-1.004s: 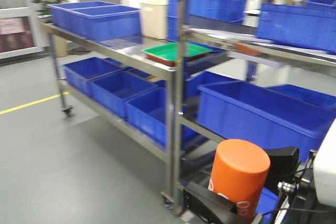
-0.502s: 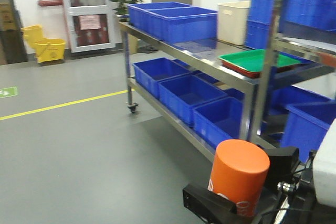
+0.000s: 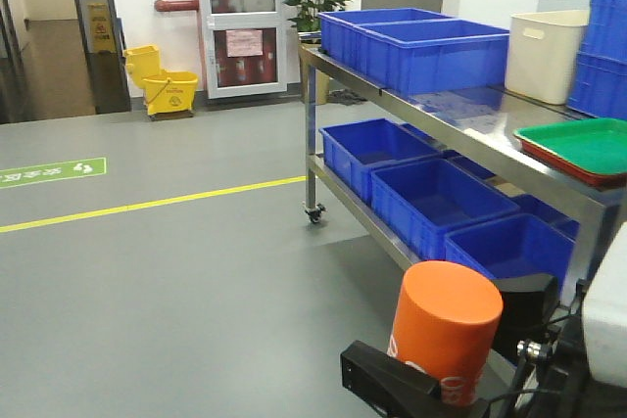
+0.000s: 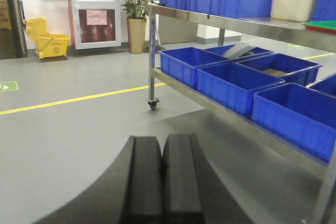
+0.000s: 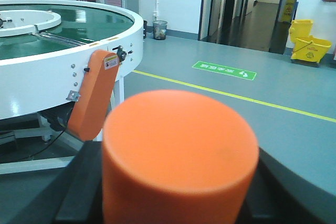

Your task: Grab orange capacitor from left shelf to right conveyor

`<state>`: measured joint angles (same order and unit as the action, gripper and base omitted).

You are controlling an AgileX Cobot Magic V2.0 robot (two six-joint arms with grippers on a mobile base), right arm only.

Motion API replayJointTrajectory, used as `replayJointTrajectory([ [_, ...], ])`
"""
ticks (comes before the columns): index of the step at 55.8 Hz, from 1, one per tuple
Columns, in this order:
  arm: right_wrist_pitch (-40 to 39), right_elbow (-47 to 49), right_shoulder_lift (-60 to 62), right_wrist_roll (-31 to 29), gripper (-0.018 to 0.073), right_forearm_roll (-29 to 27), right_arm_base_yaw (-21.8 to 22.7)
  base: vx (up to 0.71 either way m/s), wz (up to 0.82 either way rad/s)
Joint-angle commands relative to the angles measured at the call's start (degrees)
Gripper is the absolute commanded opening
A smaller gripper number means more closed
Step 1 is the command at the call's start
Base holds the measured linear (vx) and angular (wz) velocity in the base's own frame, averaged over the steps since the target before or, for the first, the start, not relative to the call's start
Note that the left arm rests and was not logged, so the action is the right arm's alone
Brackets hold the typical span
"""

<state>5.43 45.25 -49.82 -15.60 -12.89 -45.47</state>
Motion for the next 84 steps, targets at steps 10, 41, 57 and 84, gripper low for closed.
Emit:
replayJointTrajectory([
  [10,-4.7,1.8,0.4,-0.6,-0.0008,-0.1,-0.1,0.40,0.14],
  [41,-4.9,1.8,0.4,-0.6,-0.0008,-0.1,0.0,0.47,0.11],
  [57,-4.8,1.8,0.4,-0.6,-0.0008,-0.1,0.0,0.48,0.20],
  [84,-4.9,1.8,0.4,-0.6,-0.0008,-0.1,0.0,0.47,0.36],
])
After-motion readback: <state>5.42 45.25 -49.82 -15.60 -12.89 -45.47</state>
